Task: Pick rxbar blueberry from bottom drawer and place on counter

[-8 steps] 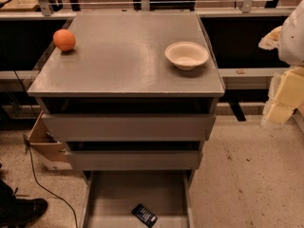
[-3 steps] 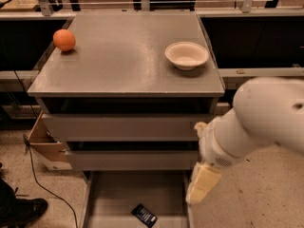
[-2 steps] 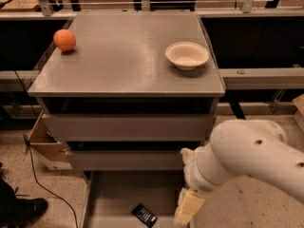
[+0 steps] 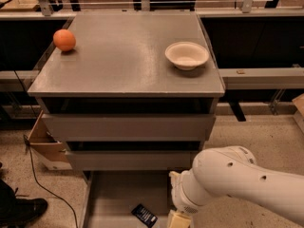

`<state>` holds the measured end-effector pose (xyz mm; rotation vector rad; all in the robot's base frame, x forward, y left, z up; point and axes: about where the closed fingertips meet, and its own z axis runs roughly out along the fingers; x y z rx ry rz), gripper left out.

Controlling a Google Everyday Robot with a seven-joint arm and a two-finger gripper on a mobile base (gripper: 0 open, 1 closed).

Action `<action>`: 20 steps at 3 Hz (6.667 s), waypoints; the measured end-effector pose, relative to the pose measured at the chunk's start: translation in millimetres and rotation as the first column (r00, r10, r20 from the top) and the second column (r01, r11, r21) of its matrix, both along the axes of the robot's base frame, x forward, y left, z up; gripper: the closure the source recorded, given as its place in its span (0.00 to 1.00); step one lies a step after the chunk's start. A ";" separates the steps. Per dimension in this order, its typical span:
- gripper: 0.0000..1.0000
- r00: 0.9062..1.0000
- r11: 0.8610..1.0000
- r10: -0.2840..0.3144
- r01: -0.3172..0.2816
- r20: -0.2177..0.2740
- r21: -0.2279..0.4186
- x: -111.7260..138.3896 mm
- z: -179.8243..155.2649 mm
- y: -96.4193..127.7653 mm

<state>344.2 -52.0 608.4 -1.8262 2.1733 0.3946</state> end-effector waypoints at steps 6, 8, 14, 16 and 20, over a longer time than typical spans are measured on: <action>0.00 0.984 0.937 -0.168 0.143 0.051 0.319 69.6 -226.4 80.3; 0.00 0.970 0.897 -0.232 0.183 0.076 0.402 92.5 -283.9 87.0; 0.20 0.926 0.876 -0.356 0.285 0.125 0.389 146.4 -507.4 98.9; 0.66 0.921 0.878 -0.363 0.286 0.143 0.383 151.5 -507.5 101.0; 1.00 0.912 0.842 -0.388 0.291 0.135 0.455 170.6 -412.5 89.5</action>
Offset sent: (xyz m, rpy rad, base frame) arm 0.0469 0.0567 -0.1397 0.2134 -0.0735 -0.1434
